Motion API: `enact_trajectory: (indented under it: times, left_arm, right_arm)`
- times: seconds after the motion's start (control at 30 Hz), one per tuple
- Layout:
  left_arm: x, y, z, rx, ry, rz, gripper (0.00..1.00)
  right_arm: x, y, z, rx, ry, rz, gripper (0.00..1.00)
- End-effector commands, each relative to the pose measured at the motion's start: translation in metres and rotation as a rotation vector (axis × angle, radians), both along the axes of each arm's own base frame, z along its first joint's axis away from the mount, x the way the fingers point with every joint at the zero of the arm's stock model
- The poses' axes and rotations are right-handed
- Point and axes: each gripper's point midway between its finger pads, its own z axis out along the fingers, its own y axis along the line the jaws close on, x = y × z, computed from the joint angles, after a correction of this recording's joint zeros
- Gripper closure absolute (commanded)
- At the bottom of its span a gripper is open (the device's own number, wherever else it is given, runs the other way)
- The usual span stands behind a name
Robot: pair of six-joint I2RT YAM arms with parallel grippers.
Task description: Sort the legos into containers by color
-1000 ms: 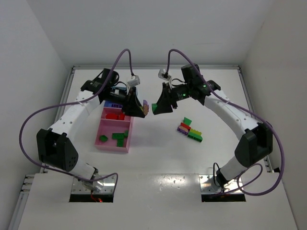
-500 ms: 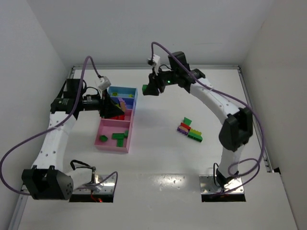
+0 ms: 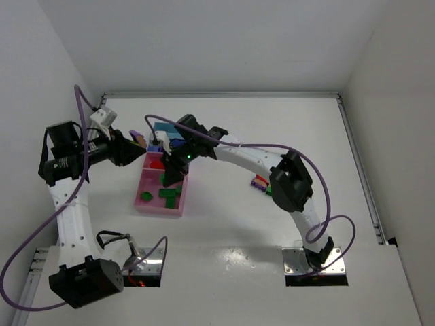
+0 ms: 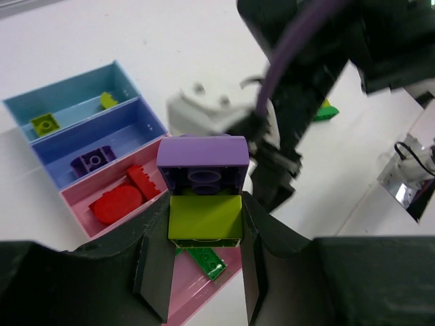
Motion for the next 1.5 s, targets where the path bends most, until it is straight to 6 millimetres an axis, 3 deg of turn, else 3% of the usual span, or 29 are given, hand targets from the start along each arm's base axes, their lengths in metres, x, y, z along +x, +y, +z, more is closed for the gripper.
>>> enact_trajectory:
  times: [0.0, 0.13, 0.33, 0.47, 0.57, 0.6, 0.67, 0.73, 0.83, 0.93, 0.97, 1.0, 1.03, 1.23, 1.3, 1.33, 1.43, 1.47]
  left_arm:
    - [-0.002, 0.008, 0.010, -0.027, -0.020, 0.038, 0.73]
    - [-0.001, 0.015, 0.008, -0.061, -0.004, 0.056, 0.73]
    - [-0.001, 0.017, 0.008, -0.076, -0.001, 0.054, 0.73]
    - [0.001, 0.018, 0.010, -0.070, -0.007, 0.052, 0.73]
    - [0.001, 0.018, 0.008, -0.067, -0.006, 0.049, 0.73]
    - [-0.001, 0.015, 0.011, -0.079, -0.011, 0.032, 0.73]
    - [-0.002, 0.014, 0.007, -0.081, -0.006, 0.015, 0.73]
    - [-0.005, 0.011, 0.002, -0.099, 0.010, -0.023, 0.73]
    - [-0.015, 0.007, -0.016, -0.091, 0.059, -0.092, 0.73]
    - [-0.024, 0.001, -0.025, -0.075, 0.088, -0.161, 0.73]
    - [-0.026, -0.002, -0.031, -0.085, 0.106, -0.171, 0.73]
    - [-0.029, -0.005, -0.036, -0.090, 0.118, -0.186, 0.73]
    - [-0.034, -0.010, -0.033, -0.062, 0.096, -0.197, 0.73]
    - [-0.059, -0.056, -0.041, -0.054, 0.120, -0.398, 0.73]
    - [-0.066, -0.076, -0.041, -0.090, 0.190, -0.460, 0.73]
    - [-0.056, -0.082, -0.041, -0.087, 0.160, -0.476, 0.73]
    - [-0.051, -0.107, -0.038, -0.086, 0.180, -0.534, 0.73]
    - [-0.049, -0.112, -0.039, -0.085, 0.187, -0.547, 0.73]
  right_arm:
    - [-0.020, -0.003, -0.009, -0.001, 0.044, 0.053, 0.82]
    - [-0.047, 0.002, -0.025, -0.027, 0.085, 0.109, 0.82]
    - [-0.043, 0.002, -0.044, -0.066, 0.092, 0.082, 0.61]
    - [-0.039, 0.003, -0.051, -0.086, 0.090, 0.052, 0.35]
    - [-0.034, 0.004, -0.049, -0.086, 0.073, 0.039, 0.20]
    - [-0.034, 0.004, -0.049, -0.086, 0.073, 0.039, 0.18]
    - [-0.033, 0.006, -0.036, -0.063, 0.055, 0.039, 0.18]
    - [-0.034, 0.004, -0.008, -0.003, 0.031, 0.067, 0.18]
    - [-0.046, -0.013, 0.030, 0.056, -0.027, 0.133, 0.18]
    - [-0.048, -0.035, 0.053, 0.099, -0.076, 0.153, 0.17]
    - [-0.048, -0.044, 0.080, 0.154, -0.122, 0.153, 0.16]
    - [-0.050, -0.051, 0.081, 0.157, -0.127, 0.144, 0.16]
    - [-0.048, -0.059, 0.106, 0.214, -0.171, 0.131, 0.15]
    - [-0.046, -0.086, 0.137, 0.268, -0.209, 0.055, 0.13]
    - [-0.044, -0.097, 0.137, 0.261, -0.191, 0.013, 0.13]
    - [-0.043, -0.101, 0.138, 0.262, -0.184, -0.002, 0.13]
    - [-0.043, -0.116, 0.125, 0.242, -0.125, -0.045, 0.12]
    - [-0.047, -0.120, 0.131, 0.256, -0.141, -0.044, 0.12]
